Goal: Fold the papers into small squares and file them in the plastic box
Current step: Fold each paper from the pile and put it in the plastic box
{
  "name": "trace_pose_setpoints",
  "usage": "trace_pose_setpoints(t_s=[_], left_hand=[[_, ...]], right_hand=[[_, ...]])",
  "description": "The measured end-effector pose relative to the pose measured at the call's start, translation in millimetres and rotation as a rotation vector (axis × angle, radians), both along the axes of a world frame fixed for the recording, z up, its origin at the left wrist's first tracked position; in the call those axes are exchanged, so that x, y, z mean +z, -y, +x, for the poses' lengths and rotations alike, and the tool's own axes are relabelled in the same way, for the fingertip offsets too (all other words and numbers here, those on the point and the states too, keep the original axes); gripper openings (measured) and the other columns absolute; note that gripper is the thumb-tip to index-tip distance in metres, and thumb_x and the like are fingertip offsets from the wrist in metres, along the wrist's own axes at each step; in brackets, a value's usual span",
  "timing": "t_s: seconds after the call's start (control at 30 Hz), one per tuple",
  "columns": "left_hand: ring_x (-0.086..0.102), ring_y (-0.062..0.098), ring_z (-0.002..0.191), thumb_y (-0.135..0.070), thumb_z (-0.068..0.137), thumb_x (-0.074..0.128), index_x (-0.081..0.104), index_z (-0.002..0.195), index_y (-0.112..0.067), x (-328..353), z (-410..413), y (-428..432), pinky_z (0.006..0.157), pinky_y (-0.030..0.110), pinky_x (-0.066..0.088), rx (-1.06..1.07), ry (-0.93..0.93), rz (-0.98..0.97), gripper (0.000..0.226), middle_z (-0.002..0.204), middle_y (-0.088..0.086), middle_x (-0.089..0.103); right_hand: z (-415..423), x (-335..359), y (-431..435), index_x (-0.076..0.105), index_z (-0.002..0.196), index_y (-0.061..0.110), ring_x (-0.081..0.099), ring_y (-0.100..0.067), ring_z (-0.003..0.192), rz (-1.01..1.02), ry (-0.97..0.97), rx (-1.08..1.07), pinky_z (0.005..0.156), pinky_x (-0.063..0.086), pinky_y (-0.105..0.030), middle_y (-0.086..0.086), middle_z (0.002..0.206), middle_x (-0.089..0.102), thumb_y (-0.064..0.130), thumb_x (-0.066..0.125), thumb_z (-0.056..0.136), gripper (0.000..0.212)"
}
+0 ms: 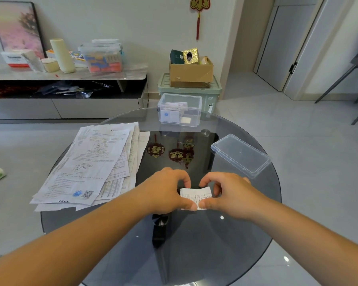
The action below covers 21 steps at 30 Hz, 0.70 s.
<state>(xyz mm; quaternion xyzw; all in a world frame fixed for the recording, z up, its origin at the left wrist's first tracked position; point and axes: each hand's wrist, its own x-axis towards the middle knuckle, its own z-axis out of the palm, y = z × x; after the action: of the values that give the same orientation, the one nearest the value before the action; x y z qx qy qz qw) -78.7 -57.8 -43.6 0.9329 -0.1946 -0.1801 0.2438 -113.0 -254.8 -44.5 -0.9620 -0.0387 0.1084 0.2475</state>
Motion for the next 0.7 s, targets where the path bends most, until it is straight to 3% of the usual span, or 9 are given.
trace_pose_setpoints(t_s=[0.07, 0.17, 0.3, 0.43, 0.5, 0.63, 0.7], left_hand=[[0.059, 0.008, 0.072, -0.054, 0.076, 0.080, 0.060, 0.092, -0.036, -1, 0, 2, 0.061, 0.024, 0.043, 0.013, 0.030, -0.004, 0.032, 0.088, -0.010, 0.056], [0.060, 0.009, 0.075, -0.049, 0.074, 0.084, 0.060, 0.086, -0.032, 1, 1, 5, 0.060, 0.025, 0.045, 0.017, 0.056, 0.032, 0.032, 0.086, -0.011, 0.061], [0.060, 0.008, 0.076, -0.042, 0.070, 0.089, 0.060, 0.083, -0.028, 6, 0, 8, 0.060, 0.023, 0.043, 0.013, 0.032, 0.046, 0.035, 0.085, -0.011, 0.063], [0.060, 0.008, 0.073, -0.032, 0.073, 0.089, 0.056, 0.077, -0.024, 7, -4, 11, 0.056, 0.018, 0.041, -0.004, 0.042, 0.020, 0.034, 0.079, -0.010, 0.063], [0.059, 0.007, 0.071, -0.030, 0.074, 0.088, 0.054, 0.075, -0.024, 8, -4, 10, 0.055, 0.017, 0.040, -0.010, 0.056, 0.001, 0.034, 0.078, -0.009, 0.062], [0.057, 0.007, 0.075, -0.033, 0.074, 0.086, 0.054, 0.088, -0.030, 9, -5, 7, 0.062, 0.022, 0.044, -0.030, 0.044, -0.033, 0.036, 0.086, -0.010, 0.060], [0.057, 0.007, 0.076, -0.035, 0.074, 0.085, 0.058, 0.095, -0.031, 9, -5, 8, 0.062, 0.020, 0.043, -0.069, 0.032, -0.006, 0.034, 0.087, -0.012, 0.058]], right_hand=[[-1, 1, 0, 0.058, 0.107, 0.045, 0.052, -0.011, 0.094, 0.002, -0.001, 0.013, 0.093, 0.037, -0.041, 0.014, 0.084, 0.058, 0.056, 0.076, 0.078, 0.036], [-3, 4, -2, 0.059, 0.107, 0.043, 0.048, -0.011, 0.099, -0.017, 0.010, 0.037, 0.091, 0.038, -0.040, 0.016, 0.092, 0.055, 0.053, 0.077, 0.079, 0.034], [-4, 7, -3, 0.060, 0.098, 0.041, 0.051, -0.011, 0.101, 0.016, -0.024, 0.056, 0.088, 0.048, -0.037, 0.016, 0.102, 0.051, 0.050, 0.081, 0.076, 0.032], [-8, 9, -4, 0.050, 0.088, 0.032, 0.054, -0.009, 0.081, 0.032, -0.009, 0.088, 0.061, 0.045, -0.021, 0.012, 0.096, 0.051, 0.042, 0.082, 0.077, 0.035], [-11, 10, -4, 0.049, 0.090, 0.031, 0.054, -0.008, 0.078, 0.052, 0.013, 0.090, 0.056, 0.043, -0.020, 0.012, 0.094, 0.051, 0.038, 0.082, 0.079, 0.035], [-9, 13, -3, 0.055, 0.110, 0.040, 0.056, -0.007, 0.087, 0.038, -0.006, 0.122, 0.070, 0.049, -0.023, 0.014, 0.098, 0.050, 0.038, 0.083, 0.077, 0.043], [-7, 14, -5, 0.059, 0.103, 0.041, 0.056, -0.008, 0.085, 0.032, -0.008, 0.145, 0.070, 0.051, -0.025, 0.013, 0.097, 0.049, 0.037, 0.084, 0.076, 0.037]])
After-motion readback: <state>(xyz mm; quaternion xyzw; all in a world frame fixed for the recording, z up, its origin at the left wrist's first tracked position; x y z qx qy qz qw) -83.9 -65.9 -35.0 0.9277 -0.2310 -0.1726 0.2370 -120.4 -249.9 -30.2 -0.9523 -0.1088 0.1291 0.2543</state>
